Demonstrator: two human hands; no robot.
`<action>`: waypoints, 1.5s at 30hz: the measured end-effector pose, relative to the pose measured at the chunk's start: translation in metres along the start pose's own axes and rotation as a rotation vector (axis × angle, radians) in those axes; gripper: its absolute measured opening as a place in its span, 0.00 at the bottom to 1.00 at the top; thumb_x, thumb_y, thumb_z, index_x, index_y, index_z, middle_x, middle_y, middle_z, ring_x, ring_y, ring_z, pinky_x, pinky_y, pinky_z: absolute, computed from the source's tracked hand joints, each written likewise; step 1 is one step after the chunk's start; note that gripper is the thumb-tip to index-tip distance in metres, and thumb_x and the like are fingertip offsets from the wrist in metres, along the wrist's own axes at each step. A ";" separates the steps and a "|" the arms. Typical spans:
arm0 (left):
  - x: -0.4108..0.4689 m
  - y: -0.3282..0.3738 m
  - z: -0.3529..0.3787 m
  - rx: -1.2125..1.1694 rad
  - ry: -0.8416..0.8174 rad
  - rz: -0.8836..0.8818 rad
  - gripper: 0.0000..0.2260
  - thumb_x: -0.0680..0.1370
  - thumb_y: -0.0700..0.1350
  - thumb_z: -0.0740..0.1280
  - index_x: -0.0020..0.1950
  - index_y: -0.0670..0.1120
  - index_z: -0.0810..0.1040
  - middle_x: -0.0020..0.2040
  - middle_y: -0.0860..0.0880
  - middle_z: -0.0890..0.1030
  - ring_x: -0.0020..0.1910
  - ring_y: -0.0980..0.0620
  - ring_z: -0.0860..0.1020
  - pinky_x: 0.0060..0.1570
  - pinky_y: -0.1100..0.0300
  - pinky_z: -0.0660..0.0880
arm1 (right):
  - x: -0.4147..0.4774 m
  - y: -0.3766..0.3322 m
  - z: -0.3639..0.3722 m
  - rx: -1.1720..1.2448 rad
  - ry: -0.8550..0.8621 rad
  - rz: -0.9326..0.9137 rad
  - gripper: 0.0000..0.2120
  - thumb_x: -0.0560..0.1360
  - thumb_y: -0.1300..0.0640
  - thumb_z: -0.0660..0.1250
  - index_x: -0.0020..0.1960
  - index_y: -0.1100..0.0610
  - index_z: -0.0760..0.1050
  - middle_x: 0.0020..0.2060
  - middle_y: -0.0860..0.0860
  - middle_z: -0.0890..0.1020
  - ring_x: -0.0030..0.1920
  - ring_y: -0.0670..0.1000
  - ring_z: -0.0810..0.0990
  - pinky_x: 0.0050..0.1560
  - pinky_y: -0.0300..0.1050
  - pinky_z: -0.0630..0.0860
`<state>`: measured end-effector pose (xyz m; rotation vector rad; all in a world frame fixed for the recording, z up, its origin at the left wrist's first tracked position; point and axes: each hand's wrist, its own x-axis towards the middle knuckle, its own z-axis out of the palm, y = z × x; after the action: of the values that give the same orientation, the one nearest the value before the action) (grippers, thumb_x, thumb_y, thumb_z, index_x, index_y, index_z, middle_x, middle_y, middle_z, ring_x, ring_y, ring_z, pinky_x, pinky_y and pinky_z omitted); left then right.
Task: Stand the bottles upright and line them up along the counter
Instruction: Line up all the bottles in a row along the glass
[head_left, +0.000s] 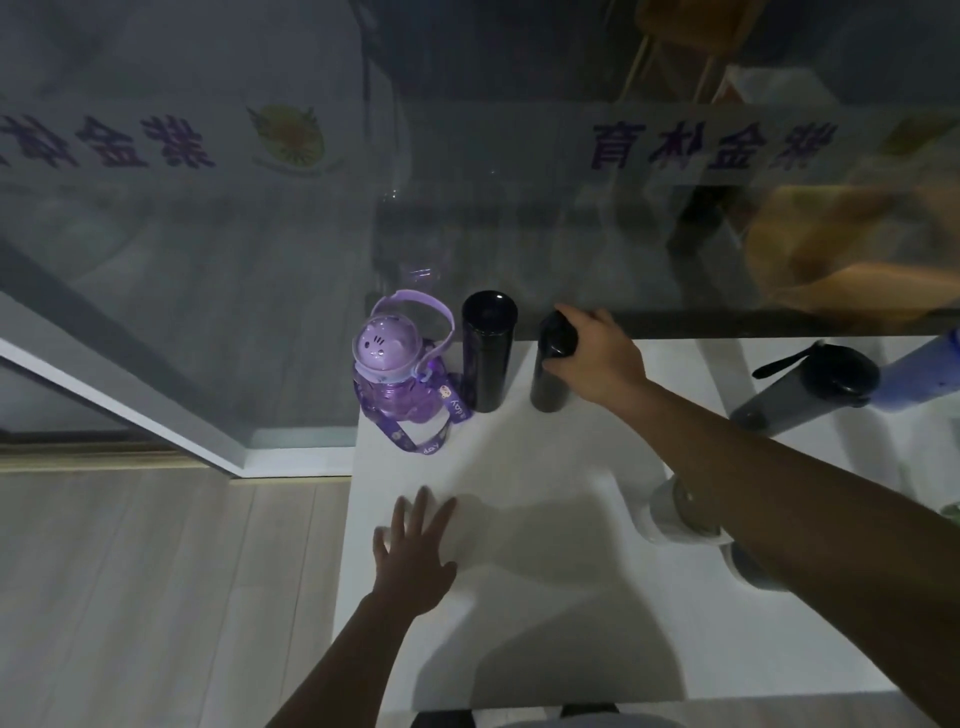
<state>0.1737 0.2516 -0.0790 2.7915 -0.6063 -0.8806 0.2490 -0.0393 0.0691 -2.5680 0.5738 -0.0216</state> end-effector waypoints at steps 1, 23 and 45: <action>0.000 0.001 0.000 0.003 0.002 -0.001 0.37 0.77 0.55 0.63 0.78 0.62 0.43 0.79 0.52 0.36 0.78 0.44 0.38 0.74 0.38 0.49 | 0.002 0.001 -0.001 0.005 -0.013 0.010 0.35 0.68 0.49 0.73 0.71 0.45 0.64 0.64 0.55 0.72 0.62 0.61 0.74 0.59 0.55 0.75; 0.008 0.077 0.009 -0.029 0.022 0.016 0.39 0.75 0.59 0.64 0.79 0.58 0.43 0.80 0.49 0.38 0.79 0.42 0.41 0.74 0.39 0.49 | -0.137 0.095 -0.094 0.044 -0.209 0.133 0.33 0.71 0.43 0.71 0.73 0.44 0.63 0.72 0.47 0.66 0.70 0.54 0.67 0.68 0.51 0.68; 0.010 0.081 0.020 0.012 0.001 -0.029 0.40 0.73 0.58 0.66 0.78 0.63 0.44 0.80 0.51 0.42 0.79 0.44 0.44 0.73 0.42 0.55 | -0.079 0.138 -0.079 -0.207 -0.482 -0.102 0.37 0.61 0.45 0.76 0.67 0.43 0.66 0.60 0.51 0.71 0.55 0.57 0.74 0.53 0.53 0.76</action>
<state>0.1429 0.1739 -0.0796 2.8183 -0.5749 -0.8842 0.1128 -0.1527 0.0795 -2.6577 0.2701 0.6324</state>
